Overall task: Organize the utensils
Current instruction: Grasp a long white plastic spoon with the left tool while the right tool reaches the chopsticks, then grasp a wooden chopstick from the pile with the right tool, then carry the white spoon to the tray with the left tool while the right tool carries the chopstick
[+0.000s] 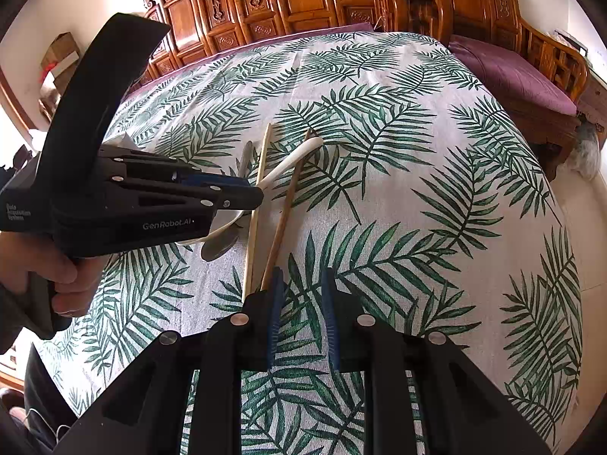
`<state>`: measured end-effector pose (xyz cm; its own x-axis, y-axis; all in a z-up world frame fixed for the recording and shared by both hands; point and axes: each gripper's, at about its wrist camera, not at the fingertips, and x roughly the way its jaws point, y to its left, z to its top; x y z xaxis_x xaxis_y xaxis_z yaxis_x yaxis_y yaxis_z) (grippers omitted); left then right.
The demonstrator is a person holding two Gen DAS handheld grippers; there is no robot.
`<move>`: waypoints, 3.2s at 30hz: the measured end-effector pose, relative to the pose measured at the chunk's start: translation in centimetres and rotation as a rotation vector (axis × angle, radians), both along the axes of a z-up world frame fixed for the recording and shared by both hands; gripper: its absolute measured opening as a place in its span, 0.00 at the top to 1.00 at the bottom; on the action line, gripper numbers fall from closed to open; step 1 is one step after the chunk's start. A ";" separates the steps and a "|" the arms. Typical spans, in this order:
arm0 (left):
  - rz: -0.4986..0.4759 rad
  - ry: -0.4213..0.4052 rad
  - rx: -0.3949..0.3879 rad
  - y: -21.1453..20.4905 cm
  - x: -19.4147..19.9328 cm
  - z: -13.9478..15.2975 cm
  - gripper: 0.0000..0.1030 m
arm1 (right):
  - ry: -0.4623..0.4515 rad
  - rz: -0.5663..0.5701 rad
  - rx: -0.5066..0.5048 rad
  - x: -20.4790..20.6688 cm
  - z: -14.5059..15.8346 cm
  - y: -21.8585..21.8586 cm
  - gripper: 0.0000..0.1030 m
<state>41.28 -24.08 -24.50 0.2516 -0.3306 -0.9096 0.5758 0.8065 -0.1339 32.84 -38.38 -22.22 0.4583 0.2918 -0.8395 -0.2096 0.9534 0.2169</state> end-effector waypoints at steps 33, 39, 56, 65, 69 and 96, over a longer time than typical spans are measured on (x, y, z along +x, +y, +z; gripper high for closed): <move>-0.001 -0.054 0.047 0.6 -1.4 1.4 0.94 | 0.021 -0.012 0.001 1.3 -0.6 0.6 0.78; 0.025 -0.092 -0.009 2.0 -2.3 4.2 0.94 | 0.021 0.007 0.018 3.1 -0.6 1.6 0.78; 0.107 -0.158 -0.082 8.2 -5.5 9.2 0.94 | 0.042 0.025 -0.134 5.5 -1.9 4.3 0.93; 0.167 -0.198 -0.097 12.2 -7.2 11.3 0.94 | 0.048 -0.005 -0.147 3.9 -0.6 4.0 0.95; 0.196 -0.216 -0.100 14.1 -8.1 12.1 0.94 | 0.026 -0.012 -0.163 2.8 0.8 4.0 0.95; 0.436 -0.166 -0.098 26.5 -6.5 8.3 0.94 | -0.127 0.247 -0.069 -0.8 9.7 18.6 0.94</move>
